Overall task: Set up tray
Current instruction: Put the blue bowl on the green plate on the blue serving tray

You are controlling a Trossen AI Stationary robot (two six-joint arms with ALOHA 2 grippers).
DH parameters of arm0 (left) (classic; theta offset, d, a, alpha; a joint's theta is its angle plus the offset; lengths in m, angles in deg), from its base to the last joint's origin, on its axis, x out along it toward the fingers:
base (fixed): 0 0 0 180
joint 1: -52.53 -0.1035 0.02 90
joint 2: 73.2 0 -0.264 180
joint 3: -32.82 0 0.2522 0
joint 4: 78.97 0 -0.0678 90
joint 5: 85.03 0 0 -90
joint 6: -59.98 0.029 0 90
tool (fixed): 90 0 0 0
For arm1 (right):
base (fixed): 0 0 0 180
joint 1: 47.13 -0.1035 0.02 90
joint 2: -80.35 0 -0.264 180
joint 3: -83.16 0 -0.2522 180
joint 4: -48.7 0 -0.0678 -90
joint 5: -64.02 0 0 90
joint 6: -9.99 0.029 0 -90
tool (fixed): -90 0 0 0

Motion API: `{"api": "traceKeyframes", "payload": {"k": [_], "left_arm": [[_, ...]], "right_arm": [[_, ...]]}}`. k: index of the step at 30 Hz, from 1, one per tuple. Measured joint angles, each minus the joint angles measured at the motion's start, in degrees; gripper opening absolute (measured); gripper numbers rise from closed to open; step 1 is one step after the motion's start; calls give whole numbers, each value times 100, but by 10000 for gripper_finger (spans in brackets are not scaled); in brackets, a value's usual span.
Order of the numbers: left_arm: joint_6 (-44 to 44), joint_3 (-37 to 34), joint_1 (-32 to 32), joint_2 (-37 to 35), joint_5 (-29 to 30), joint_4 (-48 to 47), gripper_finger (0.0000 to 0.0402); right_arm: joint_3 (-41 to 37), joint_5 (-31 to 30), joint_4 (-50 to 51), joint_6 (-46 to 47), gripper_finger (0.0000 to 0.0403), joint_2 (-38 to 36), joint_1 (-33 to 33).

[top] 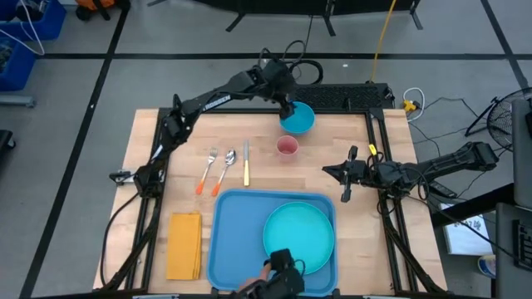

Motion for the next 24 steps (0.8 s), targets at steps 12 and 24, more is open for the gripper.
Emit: {"api": "traceKeyframes", "payload": {"k": [12,24], "left_arm": [[-582,-7,-497,569,-355,-115,282],[1018,-11,-348,-1014,-949,-1341,189]], "right_arm": [[2,-177,46,-95,0,0,117],[4,-146,205,-351,0,1,493]]}}
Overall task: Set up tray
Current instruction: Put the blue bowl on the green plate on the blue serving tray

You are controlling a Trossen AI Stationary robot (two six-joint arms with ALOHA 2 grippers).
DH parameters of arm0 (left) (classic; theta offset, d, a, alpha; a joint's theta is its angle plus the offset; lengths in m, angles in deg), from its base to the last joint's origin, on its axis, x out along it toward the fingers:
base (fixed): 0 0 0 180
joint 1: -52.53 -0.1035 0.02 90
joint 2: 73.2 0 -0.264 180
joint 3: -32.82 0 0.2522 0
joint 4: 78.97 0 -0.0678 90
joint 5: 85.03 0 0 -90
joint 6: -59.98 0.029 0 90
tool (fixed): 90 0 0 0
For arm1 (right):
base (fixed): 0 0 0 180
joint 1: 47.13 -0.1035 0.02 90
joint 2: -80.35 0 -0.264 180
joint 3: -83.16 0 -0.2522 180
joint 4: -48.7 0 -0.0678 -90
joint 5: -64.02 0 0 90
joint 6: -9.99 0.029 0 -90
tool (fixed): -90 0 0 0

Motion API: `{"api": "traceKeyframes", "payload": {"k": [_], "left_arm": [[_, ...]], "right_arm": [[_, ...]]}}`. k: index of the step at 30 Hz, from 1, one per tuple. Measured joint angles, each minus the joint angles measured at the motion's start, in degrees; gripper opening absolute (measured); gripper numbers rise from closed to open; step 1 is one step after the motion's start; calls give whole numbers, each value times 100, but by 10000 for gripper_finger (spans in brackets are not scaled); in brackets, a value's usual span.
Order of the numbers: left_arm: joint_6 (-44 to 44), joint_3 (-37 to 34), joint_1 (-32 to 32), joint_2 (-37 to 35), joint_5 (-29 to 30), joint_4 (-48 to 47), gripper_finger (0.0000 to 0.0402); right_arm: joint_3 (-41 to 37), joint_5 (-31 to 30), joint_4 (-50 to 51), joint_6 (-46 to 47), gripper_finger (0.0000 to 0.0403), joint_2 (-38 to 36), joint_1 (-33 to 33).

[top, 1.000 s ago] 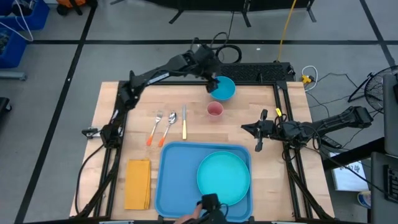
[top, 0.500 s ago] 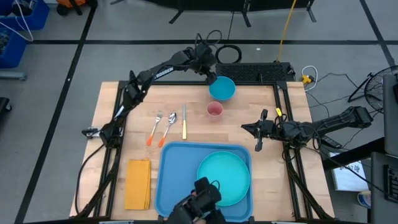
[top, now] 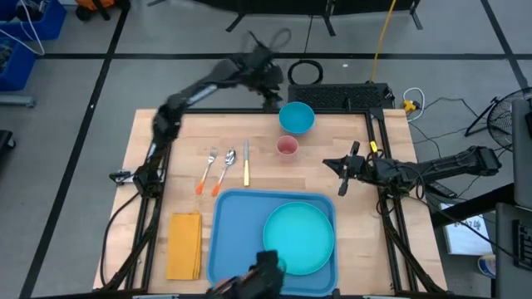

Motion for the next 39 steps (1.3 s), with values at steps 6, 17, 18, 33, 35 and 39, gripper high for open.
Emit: {"api": "traceKeyframes", "payload": {"k": [6,17,18,33,35,39], "left_arm": [[279,-1034,-211,-1786,-1128,-341,59],[257,-6548,-474,-5548,-2029,2476,4],[344,-7066,-472,-5827,-2137,2770,5],[-93,-11153,-551,-7553,-3550,6760,3],[-207,-11279,-546,-7552,-3540,6966,3],[-228,-11363,-519,-7551,-3538,6992,12]], "right_arm": [[0,194,-25,-596,0,1,0],[2,318,-85,-44,0,3,184],[2,333,-85,32,0,10,245],[1876,1185,2281,1230,0,1421,2515],[2333,1698,2619,1223,0,1764,2994],[3299,2373,3405,1051,0,2577,3926]]}}
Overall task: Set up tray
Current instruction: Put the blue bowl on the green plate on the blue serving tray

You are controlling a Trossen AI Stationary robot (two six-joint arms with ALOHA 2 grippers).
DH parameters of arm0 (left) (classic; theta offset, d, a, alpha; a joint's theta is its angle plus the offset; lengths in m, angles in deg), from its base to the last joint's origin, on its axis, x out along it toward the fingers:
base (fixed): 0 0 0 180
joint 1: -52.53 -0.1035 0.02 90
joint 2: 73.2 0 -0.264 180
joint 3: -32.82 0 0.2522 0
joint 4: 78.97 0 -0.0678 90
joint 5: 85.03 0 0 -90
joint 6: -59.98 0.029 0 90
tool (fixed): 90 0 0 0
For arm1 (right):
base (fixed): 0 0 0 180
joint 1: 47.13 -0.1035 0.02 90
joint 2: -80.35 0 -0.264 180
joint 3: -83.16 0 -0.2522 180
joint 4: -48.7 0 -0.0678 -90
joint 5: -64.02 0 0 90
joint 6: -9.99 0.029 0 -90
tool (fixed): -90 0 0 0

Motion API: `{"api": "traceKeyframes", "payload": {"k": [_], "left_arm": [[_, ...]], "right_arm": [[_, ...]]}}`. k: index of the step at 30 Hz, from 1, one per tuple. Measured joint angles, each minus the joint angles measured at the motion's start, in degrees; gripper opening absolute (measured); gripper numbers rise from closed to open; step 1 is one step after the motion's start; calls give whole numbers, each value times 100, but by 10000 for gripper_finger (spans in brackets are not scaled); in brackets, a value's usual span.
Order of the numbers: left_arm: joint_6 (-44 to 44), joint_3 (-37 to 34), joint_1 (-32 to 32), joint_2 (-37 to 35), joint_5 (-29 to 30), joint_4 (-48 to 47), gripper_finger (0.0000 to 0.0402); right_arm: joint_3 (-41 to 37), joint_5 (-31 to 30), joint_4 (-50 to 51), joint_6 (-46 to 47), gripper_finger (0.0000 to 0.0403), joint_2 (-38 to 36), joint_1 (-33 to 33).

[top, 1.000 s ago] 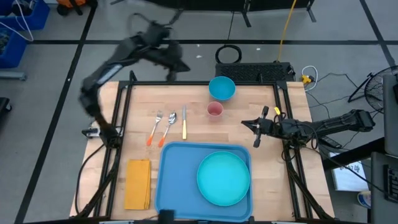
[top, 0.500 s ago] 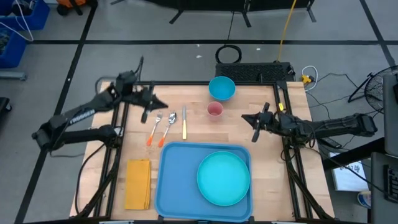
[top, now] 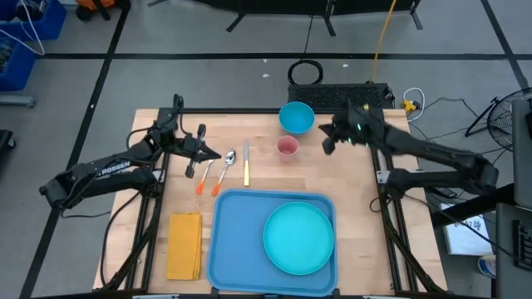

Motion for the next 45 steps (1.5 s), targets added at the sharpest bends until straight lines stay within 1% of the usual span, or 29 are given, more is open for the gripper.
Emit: {"api": "traceKeyframes", "payload": {"k": [4,7,8,10,13,18,21,23,27,33,36,41,45], "left_arm": [[-130,-1,-5,0,0,22,8],[-139,-2,-4,0,0,2,3],[-151,-2,-4,0,0,2,4],[-192,-2,-6,0,0,0,11],[-236,-1,-5,0,2,-2,23],[-236,-2,-4,0,2,-2,27],[-236,0,-4,0,2,-7,19],[-236,0,-5,0,5,-5,11],[-236,0,-4,0,7,-7,4],[-232,0,-4,0,13,-7,29],[-229,0,-4,0,64,-7,32],[-234,0,-4,0,328,-6,19],[-236,0,-4,0,352,-7,4]], "right_arm": [[1019,495,800,-326,2,956,787],[1733,672,1160,-576,20,1718,1160],[1981,703,1311,-606,31,1958,1258],[2535,980,1752,-695,59,2476,1441],[3225,1394,2132,-698,111,3182,1624],[4066,1305,2585,-473,195,4230,1712],[4312,935,2866,-421,228,4674,1742],[4347,734,2963,-417,240,4842,1762],[4347,654,3101,-420,246,5035,1781],[4347,644,3149,-394,237,5182,1774],[4347,641,3179,-379,229,5266,1774],[4347,644,3179,-411,216,5460,1729],[4347,652,3173,-497,208,5520,1644]]}}
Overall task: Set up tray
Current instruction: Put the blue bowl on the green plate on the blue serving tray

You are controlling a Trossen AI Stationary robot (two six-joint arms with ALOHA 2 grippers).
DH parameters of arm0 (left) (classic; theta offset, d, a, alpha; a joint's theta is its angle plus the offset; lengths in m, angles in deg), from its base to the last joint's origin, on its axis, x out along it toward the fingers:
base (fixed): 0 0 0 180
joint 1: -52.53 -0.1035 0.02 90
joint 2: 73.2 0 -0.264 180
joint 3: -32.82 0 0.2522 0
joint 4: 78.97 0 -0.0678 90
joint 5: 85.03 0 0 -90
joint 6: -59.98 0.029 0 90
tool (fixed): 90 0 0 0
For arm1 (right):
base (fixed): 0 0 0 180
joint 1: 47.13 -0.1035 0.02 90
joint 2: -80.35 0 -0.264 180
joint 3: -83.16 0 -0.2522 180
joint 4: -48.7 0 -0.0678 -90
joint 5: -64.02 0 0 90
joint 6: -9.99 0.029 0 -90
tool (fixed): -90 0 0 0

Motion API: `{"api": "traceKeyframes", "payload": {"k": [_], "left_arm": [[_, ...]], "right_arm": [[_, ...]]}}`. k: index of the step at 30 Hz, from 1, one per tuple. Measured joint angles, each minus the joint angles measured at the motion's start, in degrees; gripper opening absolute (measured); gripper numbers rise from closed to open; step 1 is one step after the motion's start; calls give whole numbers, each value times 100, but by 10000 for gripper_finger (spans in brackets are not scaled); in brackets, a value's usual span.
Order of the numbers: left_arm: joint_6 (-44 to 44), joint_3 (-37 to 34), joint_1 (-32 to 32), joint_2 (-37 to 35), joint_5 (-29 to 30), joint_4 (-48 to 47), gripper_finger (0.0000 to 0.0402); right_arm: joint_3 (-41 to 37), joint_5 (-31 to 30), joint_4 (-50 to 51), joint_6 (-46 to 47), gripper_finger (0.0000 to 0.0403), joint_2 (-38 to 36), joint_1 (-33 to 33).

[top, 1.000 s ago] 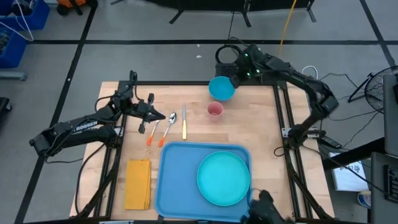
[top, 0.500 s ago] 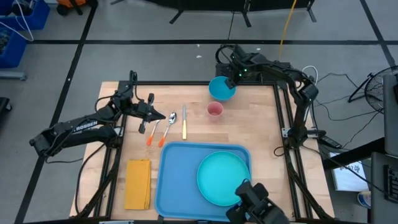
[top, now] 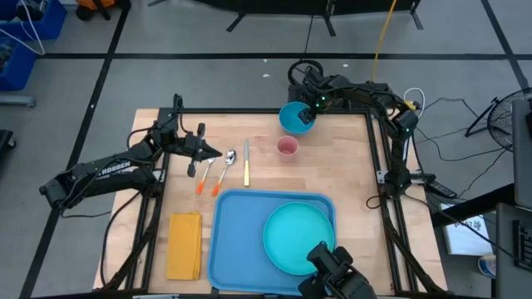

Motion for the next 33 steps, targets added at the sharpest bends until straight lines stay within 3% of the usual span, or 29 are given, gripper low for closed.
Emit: {"api": "traceKeyframes", "payload": {"k": [7,16,23,27,33], "left_arm": [[-2,0,0,0,0,0,24],[-154,0,-1,0,0,14,31],[-188,2,0,0,0,37,31],[-188,2,1,0,-1,38,31],[-199,2,0,0,0,29,31]], "right_arm": [[0,-6,-2,-110,170,0,-148],[0,17,-247,-219,14,0,-199],[2,84,-312,-137,4,-34,-128],[85,427,-241,-131,3,-228,19],[1077,430,824,-467,2,-727,169]]}}
